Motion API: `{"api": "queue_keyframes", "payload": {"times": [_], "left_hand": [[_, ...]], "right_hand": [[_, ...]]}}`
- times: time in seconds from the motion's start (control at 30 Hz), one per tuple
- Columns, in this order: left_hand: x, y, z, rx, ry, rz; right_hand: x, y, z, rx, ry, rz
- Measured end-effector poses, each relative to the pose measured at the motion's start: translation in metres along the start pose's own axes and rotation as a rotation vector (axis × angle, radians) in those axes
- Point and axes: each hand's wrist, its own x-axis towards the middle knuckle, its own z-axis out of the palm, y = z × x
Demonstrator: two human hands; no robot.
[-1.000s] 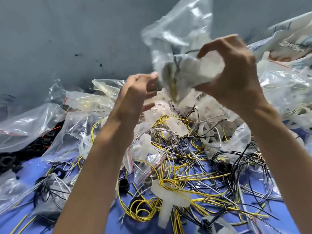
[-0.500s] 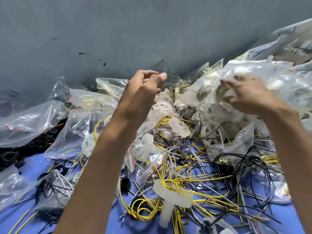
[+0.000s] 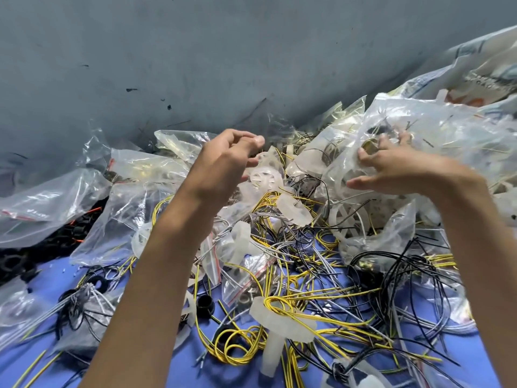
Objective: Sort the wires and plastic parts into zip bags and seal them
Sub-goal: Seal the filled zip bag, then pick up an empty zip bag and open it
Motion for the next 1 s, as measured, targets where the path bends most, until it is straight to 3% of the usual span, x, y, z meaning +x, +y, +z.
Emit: {"api": "queue_keyframes", "payload": {"times": [0.2,0.3,0.4,0.6,0.7,0.87,1.0], "left_hand": [[0.009,-0.019,-0.013,0.114,-0.003,-0.066],[0.013,-0.030,-0.034,0.212,0.270,-0.033],[0.017,-0.054,-0.067,0.483,0.488,-0.112],[0.017,-0.116,-0.125,0.765,0.300,-0.559],[0.013,-0.135,-0.130,0.753,0.258,-0.673],[0.014,-0.141,-0.128,0.777,0.337,-0.648],[0.015,-0.122,-0.129,0.848,0.500,-0.472]], "right_hand": [[-0.004,0.004,-0.006,0.072,0.062,-0.033],[-0.008,0.002,-0.012,0.175,0.142,-0.059],[-0.014,-0.004,-0.020,0.274,0.302,-0.112],[-0.021,-0.013,-0.026,0.300,0.389,-0.186],[-0.022,-0.015,-0.025,0.289,0.376,-0.201],[-0.021,-0.015,-0.023,0.300,0.338,-0.211],[-0.023,-0.016,-0.024,0.332,0.338,-0.223]]}}
